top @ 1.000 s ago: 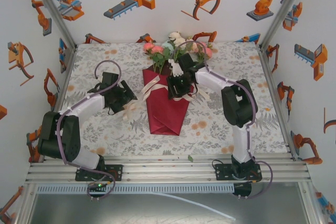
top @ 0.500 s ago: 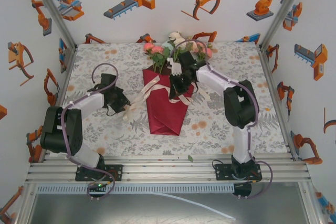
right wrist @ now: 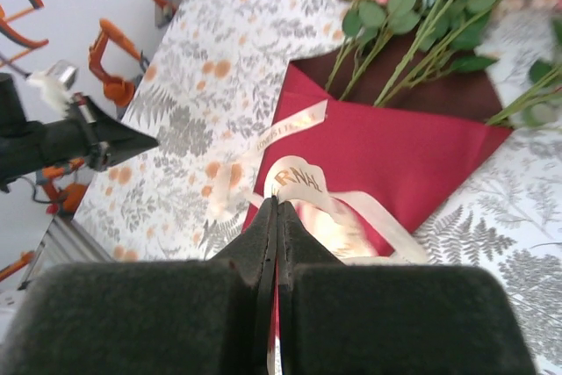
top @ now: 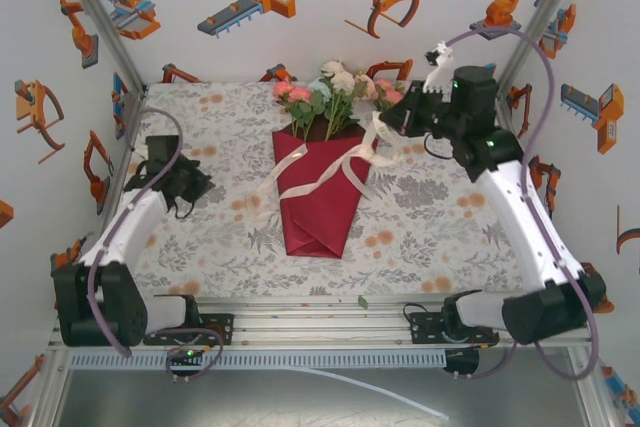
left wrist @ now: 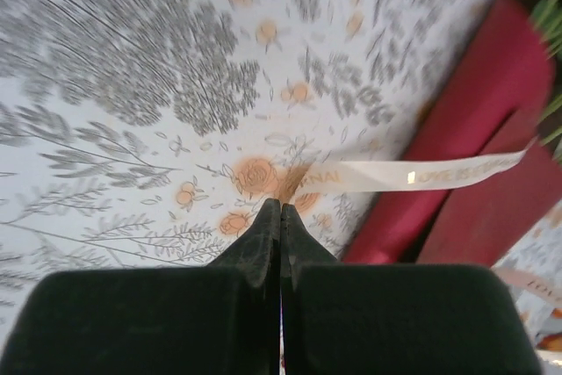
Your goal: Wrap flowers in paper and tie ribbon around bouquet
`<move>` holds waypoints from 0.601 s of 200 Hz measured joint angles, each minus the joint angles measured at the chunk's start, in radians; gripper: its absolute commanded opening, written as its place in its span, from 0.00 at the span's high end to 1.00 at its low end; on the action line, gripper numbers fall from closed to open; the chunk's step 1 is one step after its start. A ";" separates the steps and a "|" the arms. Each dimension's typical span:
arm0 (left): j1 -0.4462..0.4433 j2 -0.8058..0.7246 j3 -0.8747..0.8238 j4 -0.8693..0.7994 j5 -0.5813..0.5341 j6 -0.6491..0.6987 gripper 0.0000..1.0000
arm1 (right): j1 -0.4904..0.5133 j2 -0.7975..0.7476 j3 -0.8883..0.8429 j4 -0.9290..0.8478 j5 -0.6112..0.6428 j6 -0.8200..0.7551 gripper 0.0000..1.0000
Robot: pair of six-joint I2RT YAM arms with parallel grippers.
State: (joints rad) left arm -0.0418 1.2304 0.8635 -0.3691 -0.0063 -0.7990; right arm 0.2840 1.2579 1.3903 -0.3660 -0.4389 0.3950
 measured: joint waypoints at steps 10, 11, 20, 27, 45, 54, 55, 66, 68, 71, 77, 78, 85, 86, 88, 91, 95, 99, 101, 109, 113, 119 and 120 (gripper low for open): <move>0.018 -0.039 0.019 -0.018 -0.013 0.008 1.00 | 0.002 -0.039 -0.015 0.002 0.018 -0.002 1.00; 0.019 -0.042 0.020 -0.018 -0.013 0.010 1.00 | 0.002 -0.041 -0.016 0.002 0.018 -0.002 1.00; 0.023 -0.067 0.033 -0.017 0.000 0.031 0.93 | 0.002 -0.059 -0.027 0.005 0.019 -0.003 1.00; 0.017 -0.079 0.038 -0.002 0.034 0.056 0.83 | 0.002 -0.063 -0.034 0.006 0.009 -0.003 1.00; -0.068 -0.074 0.038 0.099 0.196 0.146 0.60 | 0.002 -0.037 -0.041 0.009 -0.043 -0.005 1.00; -0.152 -0.052 0.040 0.159 0.263 0.198 0.50 | 0.002 -0.016 -0.042 0.008 -0.068 -0.006 1.00; -0.163 -0.049 0.041 0.165 0.270 0.201 0.49 | 0.002 -0.013 -0.042 0.008 -0.071 -0.006 1.00; -0.290 -0.006 0.061 0.207 0.337 0.289 0.41 | 0.002 0.014 -0.042 0.006 -0.096 -0.006 1.00; -0.320 0.005 0.069 0.215 0.343 0.303 0.40 | 0.002 0.017 -0.042 0.006 -0.098 -0.006 1.00; -0.356 0.021 0.079 0.226 0.360 0.327 0.38 | 0.002 0.022 -0.042 0.005 -0.104 -0.006 1.00; -0.427 0.055 0.101 0.248 0.384 0.374 0.34 | 0.002 0.030 -0.042 0.005 -0.113 -0.006 1.00; -0.436 0.060 0.104 0.251 0.390 0.382 0.33 | 0.002 0.031 -0.042 0.005 -0.114 -0.006 1.00; -0.507 0.099 0.125 0.285 0.416 0.430 0.28 | 0.002 0.035 -0.042 0.005 -0.126 -0.005 1.00; -0.515 0.103 0.127 0.290 0.419 0.436 0.28 | 0.002 0.035 -0.042 0.005 -0.127 -0.005 1.00; -0.533 0.113 0.134 0.303 0.425 0.447 0.27 | 0.002 0.035 -0.042 0.005 -0.129 -0.005 1.00; -0.556 0.130 0.140 0.323 0.438 0.462 0.27 | 0.002 0.036 -0.042 0.005 -0.134 -0.005 1.00; -0.579 0.148 0.147 0.348 0.449 0.480 0.27 | 0.002 0.036 -0.041 0.005 -0.143 -0.005 1.00; -0.599 0.171 0.153 0.374 0.462 0.492 0.27 | 0.002 0.035 -0.041 0.006 -0.150 -0.005 1.00; -0.608 0.180 0.156 0.389 0.469 0.499 0.27 | 0.002 0.035 -0.041 0.008 -0.153 -0.004 1.00; -0.628 0.220 0.168 0.440 0.496 0.512 0.27 | 0.002 0.035 -0.040 0.014 -0.166 -0.002 1.00; -0.634 0.243 0.175 0.467 0.508 0.517 0.27 | 0.002 0.035 -0.040 0.017 -0.172 -0.002 1.00; -0.640 0.275 0.185 0.505 0.522 0.523 0.28 | 0.002 0.035 -0.040 0.020 -0.178 0.000 1.00; -0.640 0.279 0.187 0.511 0.523 0.523 0.28 | 0.002 0.035 -0.040 0.021 -0.179 0.001 1.00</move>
State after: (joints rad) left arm -0.6815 1.5093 1.0500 0.1417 0.5171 -0.2756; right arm 0.2855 1.2930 1.3499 -0.3450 -0.6182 0.3958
